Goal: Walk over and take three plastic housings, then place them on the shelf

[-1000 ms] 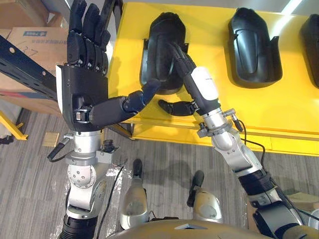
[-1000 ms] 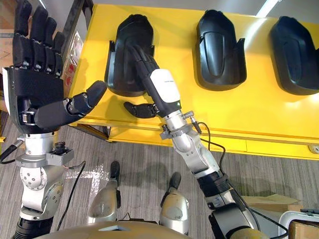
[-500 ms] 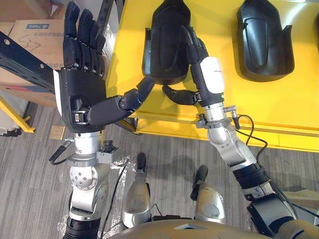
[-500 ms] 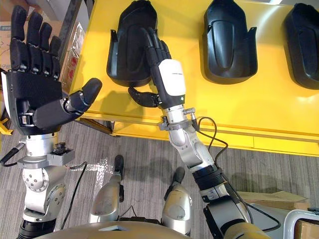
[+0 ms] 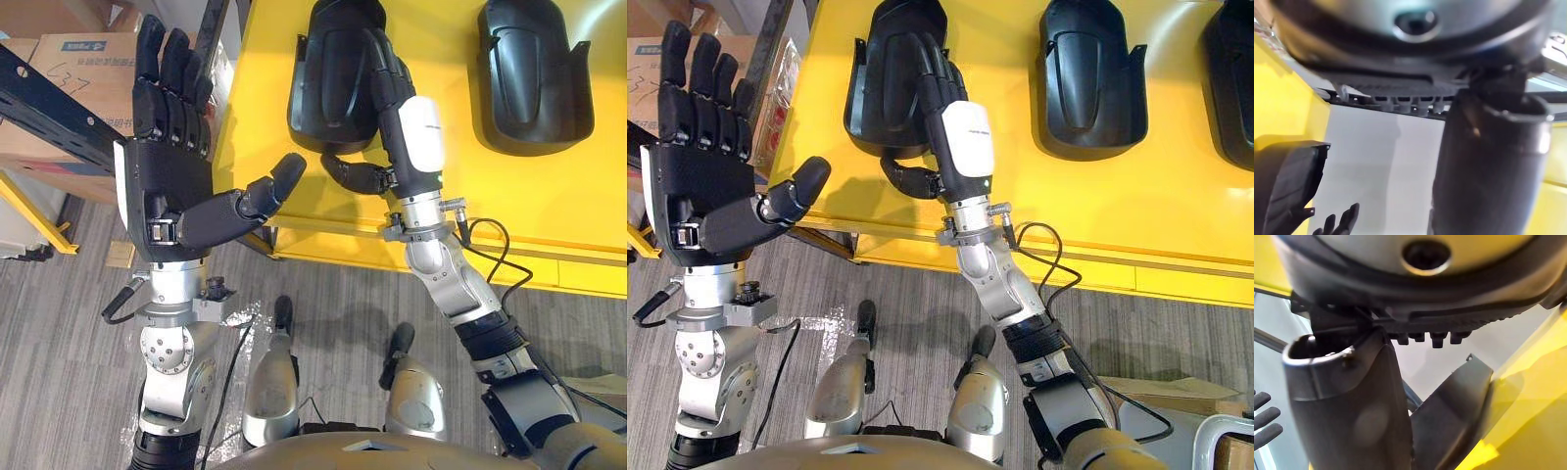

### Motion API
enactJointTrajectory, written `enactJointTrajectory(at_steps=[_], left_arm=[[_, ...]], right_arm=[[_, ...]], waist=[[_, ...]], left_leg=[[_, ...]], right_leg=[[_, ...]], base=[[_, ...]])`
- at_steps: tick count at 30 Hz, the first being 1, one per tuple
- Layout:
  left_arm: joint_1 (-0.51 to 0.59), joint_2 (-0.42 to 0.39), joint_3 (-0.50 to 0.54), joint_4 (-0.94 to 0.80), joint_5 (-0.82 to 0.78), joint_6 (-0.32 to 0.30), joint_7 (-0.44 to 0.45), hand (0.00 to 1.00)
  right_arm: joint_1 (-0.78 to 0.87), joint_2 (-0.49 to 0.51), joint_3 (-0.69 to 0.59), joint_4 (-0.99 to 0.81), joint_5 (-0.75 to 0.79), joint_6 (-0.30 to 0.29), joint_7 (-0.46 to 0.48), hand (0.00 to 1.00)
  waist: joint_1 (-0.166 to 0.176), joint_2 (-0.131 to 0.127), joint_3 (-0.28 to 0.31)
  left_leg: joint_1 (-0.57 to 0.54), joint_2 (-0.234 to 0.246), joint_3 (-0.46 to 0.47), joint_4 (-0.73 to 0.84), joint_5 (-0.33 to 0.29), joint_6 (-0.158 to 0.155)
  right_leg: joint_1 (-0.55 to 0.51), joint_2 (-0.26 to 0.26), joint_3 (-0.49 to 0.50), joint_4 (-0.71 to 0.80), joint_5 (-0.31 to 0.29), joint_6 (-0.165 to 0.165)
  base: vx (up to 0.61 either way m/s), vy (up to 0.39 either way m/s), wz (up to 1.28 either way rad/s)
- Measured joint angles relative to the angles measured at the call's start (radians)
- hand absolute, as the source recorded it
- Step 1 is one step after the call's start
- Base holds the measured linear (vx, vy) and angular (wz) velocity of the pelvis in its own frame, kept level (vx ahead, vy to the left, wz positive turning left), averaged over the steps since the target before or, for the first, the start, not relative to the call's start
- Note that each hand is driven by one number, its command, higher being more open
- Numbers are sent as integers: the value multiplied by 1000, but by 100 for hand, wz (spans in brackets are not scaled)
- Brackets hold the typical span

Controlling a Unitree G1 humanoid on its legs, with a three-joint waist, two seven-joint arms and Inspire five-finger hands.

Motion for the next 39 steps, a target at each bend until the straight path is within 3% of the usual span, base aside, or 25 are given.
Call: enactJointTrajectory(at_steps=[10, 20, 26, 28, 32, 39], left_arm=[[1, 0, -2, 27, 0, 27, -2, 100], [34, 0, -21, 27, 1, 43, -13, 100], [73, 0, -25, 25, 2, 46, -20, 100], [111, -3, -35, 24, 2, 46, -26, 100], [190, -12, -44, 23, -2, 64, -70, 100], [194, -20, -44, -8, -9, 89, -115, 100]], right_arm=[[-42, 1, 20, 16, 0, 10, -17, 100], [-35, 1, 17, 9, 1, 19, -17, 100], [219, 27, -78, -214, 11, -13, -20, 100], [318, 45, -102, -285, 30, -49, -40, 100], [476, 90, -142, -387, 63, -112, -70, 100], [512, 118, -179, -404, 239, -146, -57, 100]], waist=[[-1, 19, 10], [-1, 20, 10], [3, 19, 5], [-2, 20, -18], [-24, 4, -143], [-26, -13, -213]], left_leg=[[-2, -4, -2, 0, 4, 4], [0, -4, 0, 0, 6, 2], [50, -7, 20, -1, 0, 1], [73, -6, 32, -4, -17, -4], [98, -5, 62, -4, -45, -9], [164, 5, 101, -4, -68, -25]], right_leg=[[-5, -5, 0, 11, 0, 0], [-3, -6, 1, 11, 0, 0], [57, -5, 1, -15, 5, 2], [87, -1, 1, -41, 5, 12], [123, 11, 19, -104, 22, 27], [178, 21, 42, -130, 29, 33]], base=[[-6, -3, 0], [-3, -2, 0], [14, -5, -2], [21, -17, -14], [74, -15, -15], [46, -16, -14]])
